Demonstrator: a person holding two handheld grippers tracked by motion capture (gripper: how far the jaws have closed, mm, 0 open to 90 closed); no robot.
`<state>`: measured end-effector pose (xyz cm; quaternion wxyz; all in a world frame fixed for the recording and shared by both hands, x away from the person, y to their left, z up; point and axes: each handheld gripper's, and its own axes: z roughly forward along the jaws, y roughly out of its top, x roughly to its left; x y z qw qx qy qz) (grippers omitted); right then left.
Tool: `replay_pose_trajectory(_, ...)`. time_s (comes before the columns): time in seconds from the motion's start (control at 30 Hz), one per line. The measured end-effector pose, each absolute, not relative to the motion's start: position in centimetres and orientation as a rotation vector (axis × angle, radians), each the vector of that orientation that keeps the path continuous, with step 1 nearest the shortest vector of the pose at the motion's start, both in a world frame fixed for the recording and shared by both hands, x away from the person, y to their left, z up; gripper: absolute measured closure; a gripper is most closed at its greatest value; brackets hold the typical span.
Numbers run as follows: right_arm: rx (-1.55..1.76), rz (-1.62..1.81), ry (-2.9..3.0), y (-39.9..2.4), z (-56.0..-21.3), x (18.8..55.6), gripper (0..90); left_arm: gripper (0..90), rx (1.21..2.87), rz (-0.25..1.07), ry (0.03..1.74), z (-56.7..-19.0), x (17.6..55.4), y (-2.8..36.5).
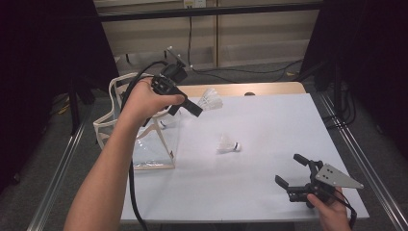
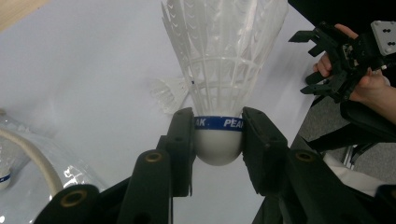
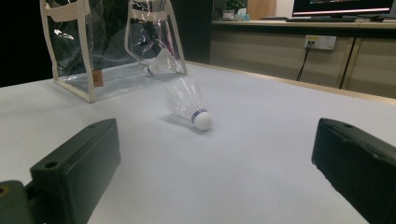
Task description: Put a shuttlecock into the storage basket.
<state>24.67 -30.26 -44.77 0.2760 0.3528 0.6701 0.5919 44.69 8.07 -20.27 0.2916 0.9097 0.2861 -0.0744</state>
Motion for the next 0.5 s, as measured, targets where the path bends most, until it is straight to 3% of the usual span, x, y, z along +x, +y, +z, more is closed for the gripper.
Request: replay_pose_trajectory(0.5,0.948,1.593,1.798,-30.29,-44.74,24.65,0.7,65.5,2.411,-0.184,0.788,-19.70,44.85,8.58)
